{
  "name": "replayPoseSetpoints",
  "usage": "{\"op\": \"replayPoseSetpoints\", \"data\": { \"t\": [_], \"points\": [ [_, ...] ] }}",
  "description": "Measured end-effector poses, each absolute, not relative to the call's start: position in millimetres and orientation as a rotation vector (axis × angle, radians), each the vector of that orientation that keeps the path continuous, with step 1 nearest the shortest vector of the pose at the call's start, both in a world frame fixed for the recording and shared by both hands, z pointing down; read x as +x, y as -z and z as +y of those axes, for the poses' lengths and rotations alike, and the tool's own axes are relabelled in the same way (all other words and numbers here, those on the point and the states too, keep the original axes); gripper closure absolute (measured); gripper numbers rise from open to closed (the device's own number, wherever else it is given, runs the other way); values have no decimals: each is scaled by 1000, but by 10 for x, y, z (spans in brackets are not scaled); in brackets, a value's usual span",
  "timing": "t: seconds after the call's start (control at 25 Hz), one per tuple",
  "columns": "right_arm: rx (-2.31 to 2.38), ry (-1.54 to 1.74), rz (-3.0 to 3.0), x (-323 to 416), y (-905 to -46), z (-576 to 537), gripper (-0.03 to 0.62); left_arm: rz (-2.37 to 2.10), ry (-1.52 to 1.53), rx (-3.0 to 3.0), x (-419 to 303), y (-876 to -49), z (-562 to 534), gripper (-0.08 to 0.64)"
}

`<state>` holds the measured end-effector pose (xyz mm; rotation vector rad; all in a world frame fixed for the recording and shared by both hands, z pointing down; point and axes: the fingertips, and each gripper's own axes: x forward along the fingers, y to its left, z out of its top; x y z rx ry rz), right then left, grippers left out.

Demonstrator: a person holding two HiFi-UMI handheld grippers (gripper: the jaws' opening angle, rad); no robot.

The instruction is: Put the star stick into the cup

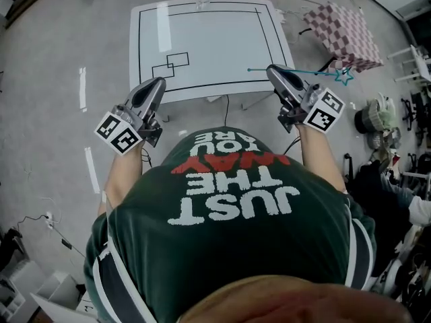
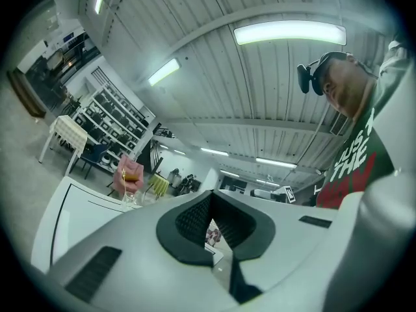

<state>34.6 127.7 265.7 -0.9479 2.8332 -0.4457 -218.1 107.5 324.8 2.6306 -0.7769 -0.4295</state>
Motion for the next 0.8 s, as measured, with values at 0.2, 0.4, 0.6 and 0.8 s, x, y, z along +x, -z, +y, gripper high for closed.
{"op": "replayPoseSetpoints", "data": {
  "t": [0.2, 0.4, 0.6, 0.8],
  "points": [
    [-899, 496, 2821, 909, -2829, 652, 549, -798, 386, 2622, -1585, -3330, 527, 552],
    [-749, 529, 2830, 1473, -3007, -241, 549, -915, 363, 2599, -982, -3409, -102, 552],
    [-595, 569, 2865, 1946, -3071, -1187, 549, -1037, 372, 2524, -355, -3417, -812, 552],
    [-505, 597, 2872, 2097, -3102, -1771, 549, -1093, 309, 2488, -77, -3415, -1257, 552]
  ]
}}
